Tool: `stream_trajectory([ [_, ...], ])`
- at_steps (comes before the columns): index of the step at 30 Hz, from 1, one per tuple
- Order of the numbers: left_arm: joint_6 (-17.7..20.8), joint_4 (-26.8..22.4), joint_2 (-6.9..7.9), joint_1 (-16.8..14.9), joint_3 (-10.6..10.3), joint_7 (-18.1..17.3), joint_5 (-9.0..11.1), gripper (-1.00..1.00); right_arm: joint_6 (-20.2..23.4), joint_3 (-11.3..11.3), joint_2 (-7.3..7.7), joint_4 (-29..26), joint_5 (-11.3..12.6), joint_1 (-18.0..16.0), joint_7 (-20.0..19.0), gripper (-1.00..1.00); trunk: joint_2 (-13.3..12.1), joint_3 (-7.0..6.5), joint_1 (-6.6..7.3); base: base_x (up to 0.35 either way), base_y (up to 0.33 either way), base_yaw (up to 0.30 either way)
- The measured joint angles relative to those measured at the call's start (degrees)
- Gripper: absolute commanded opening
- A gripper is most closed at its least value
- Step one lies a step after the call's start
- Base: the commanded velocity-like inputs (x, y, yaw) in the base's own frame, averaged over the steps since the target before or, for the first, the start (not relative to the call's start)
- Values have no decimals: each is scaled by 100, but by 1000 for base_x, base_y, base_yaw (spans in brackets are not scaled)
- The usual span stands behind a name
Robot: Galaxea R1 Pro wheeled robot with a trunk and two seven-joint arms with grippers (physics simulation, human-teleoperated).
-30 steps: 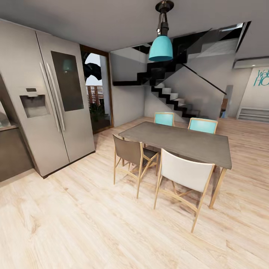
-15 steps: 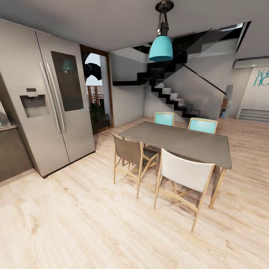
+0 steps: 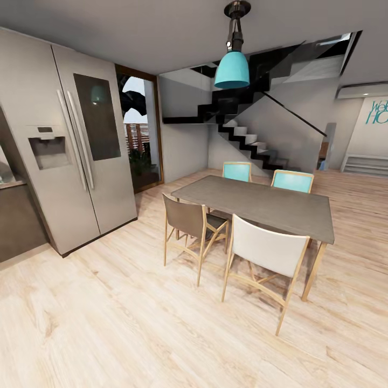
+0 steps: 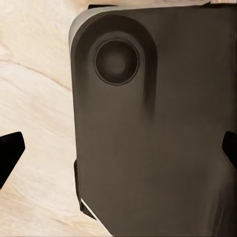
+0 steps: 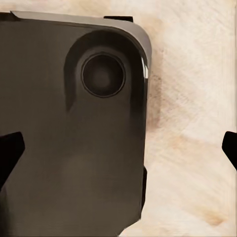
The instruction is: Put the three can of soda from the living room inside the tash can in the kitchen.
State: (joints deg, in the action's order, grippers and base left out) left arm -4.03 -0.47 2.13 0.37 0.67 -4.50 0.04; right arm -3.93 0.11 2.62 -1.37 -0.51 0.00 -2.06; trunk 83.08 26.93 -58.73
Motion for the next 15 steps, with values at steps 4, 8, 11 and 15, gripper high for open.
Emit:
stream_trajectory([
  [4, -269, -3, 8, -6, -10, -116, -2, 100, -729, -3, 21, -22, -7, -2, -129, 100, 0, 0, 0, 0, 0, 0],
  [8, -285, -67, 12, -49, -17, -268, -3, 100, -817, -5, 37, -165, -11, -6, -444, 100, 0, 0, 0, 0, 0, 0],
  [11, -268, -285, 14, -86, -19, -323, -3, 100, -840, -4, 46, -416, -15, -8, -629, 100, 0, 0, 0, 0, 0, 0],
  [15, -212, -749, 18, -110, -16, -350, 10, 100, -848, 1, 56, -938, -16, -9, -743, 100, 0, -1, 0, 0, 0, 0],
])
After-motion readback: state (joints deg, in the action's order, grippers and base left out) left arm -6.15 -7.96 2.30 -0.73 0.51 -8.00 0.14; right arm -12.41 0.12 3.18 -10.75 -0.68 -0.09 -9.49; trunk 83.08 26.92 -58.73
